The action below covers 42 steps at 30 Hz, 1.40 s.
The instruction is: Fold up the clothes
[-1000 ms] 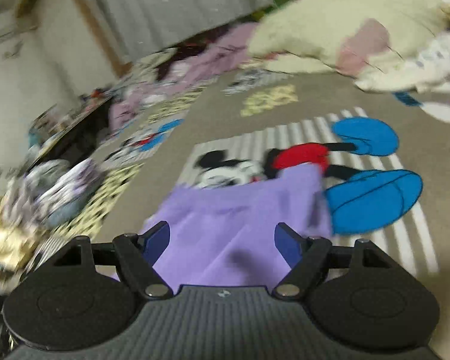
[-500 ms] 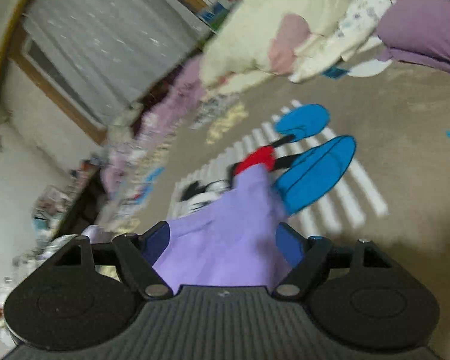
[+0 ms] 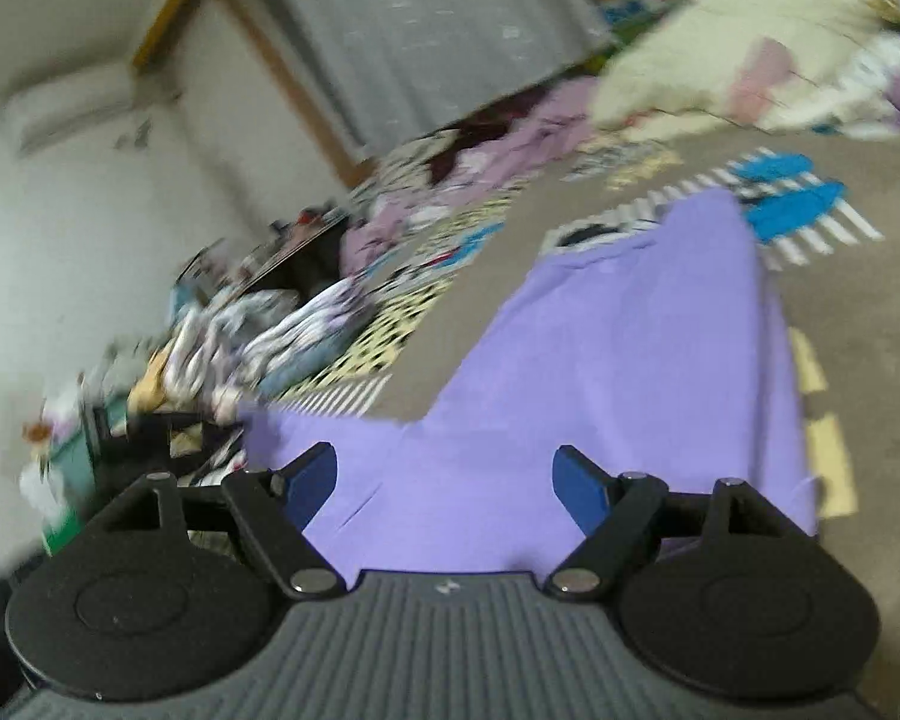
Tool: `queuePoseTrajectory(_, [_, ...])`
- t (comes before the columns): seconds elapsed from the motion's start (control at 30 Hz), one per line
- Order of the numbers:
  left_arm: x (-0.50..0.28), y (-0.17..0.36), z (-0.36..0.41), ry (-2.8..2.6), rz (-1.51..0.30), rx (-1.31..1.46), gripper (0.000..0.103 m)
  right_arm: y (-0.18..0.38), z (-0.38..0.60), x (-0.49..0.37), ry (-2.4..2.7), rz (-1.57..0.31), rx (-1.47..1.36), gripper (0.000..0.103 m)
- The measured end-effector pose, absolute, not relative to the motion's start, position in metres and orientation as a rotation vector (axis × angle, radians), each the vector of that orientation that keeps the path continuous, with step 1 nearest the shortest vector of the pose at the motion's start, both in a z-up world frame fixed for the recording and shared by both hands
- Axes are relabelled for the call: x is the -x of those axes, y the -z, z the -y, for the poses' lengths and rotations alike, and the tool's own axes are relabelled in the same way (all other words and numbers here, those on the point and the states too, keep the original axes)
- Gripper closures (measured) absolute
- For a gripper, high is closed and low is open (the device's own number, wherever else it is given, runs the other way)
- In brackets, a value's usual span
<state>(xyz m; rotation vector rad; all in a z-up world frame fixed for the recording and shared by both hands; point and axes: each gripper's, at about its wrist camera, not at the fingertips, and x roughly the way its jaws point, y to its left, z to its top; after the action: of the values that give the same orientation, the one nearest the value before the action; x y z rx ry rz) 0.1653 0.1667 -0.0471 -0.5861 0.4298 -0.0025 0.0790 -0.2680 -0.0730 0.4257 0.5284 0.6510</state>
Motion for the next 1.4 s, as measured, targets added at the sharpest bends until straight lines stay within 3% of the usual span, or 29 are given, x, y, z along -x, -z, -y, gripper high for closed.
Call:
queuePoseTrajectory(0.3, [-0.144, -0.026, -0.029, 0.27, -0.365, 0.423, 0.101, 0.084, 0.317, -0.072, -0.688, -0.503, -0.746, 0.024])
queuePoseTrajectory(0.5, [-0.136, -0.046, 0.07, 0.469, -0.371, 0.333, 0.101, 0.1, 0.374, -0.071, -0.604, -0.437, -0.994, 0.023])
queuePoseTrajectory(0.8, [-0.12, -0.036, 0.199, 0.68, -0.429, 0.216, 0.101, 0.127, 0.41, -0.068, -0.515, -0.403, -1.154, 0.023])
queuePoseTrajectory(1.4, [-0.179, 0.024, 0.276, 0.717, -0.693, 0.27, 0.102, 0.149, 0.452, -0.055, -0.32, -0.384, -1.212, 0.023])
